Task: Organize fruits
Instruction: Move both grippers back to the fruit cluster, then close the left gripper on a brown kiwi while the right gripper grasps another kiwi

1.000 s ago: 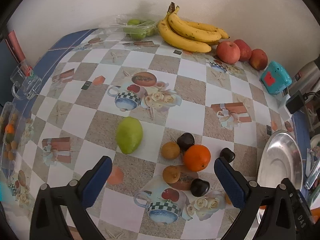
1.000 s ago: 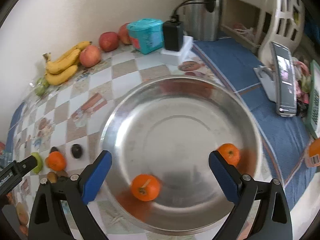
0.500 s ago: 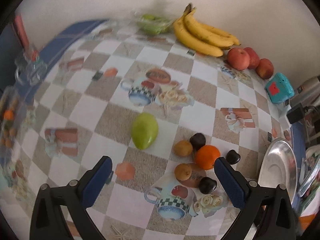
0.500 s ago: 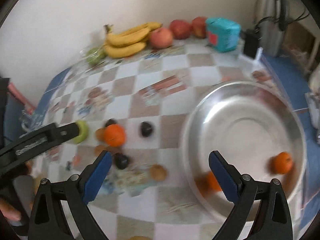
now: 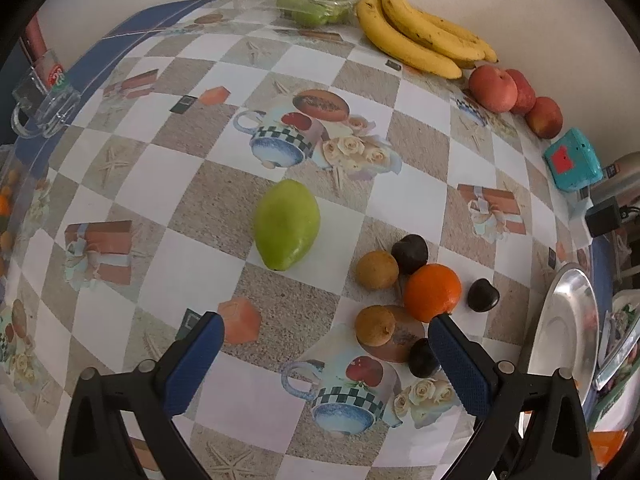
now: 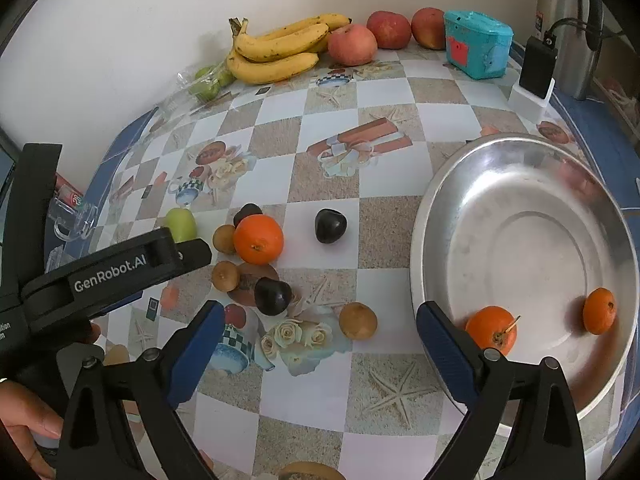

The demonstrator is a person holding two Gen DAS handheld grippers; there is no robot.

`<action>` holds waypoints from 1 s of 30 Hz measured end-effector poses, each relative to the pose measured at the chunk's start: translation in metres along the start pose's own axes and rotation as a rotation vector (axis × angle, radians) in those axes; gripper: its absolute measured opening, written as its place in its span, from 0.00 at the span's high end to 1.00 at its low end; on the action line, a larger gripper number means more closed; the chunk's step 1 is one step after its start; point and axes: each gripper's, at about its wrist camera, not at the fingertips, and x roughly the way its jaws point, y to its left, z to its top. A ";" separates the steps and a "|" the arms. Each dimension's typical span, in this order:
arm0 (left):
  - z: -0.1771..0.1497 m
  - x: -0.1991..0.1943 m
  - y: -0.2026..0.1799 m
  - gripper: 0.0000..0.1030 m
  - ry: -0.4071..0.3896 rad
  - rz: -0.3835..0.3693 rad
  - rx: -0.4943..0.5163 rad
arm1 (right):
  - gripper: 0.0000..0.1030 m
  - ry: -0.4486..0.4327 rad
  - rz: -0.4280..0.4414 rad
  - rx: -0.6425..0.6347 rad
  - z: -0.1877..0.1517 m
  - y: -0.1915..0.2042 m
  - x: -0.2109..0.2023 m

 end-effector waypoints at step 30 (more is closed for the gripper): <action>-0.005 0.030 -0.019 0.56 0.079 -0.089 0.053 | 0.56 0.109 -0.035 0.037 -0.007 -0.014 0.036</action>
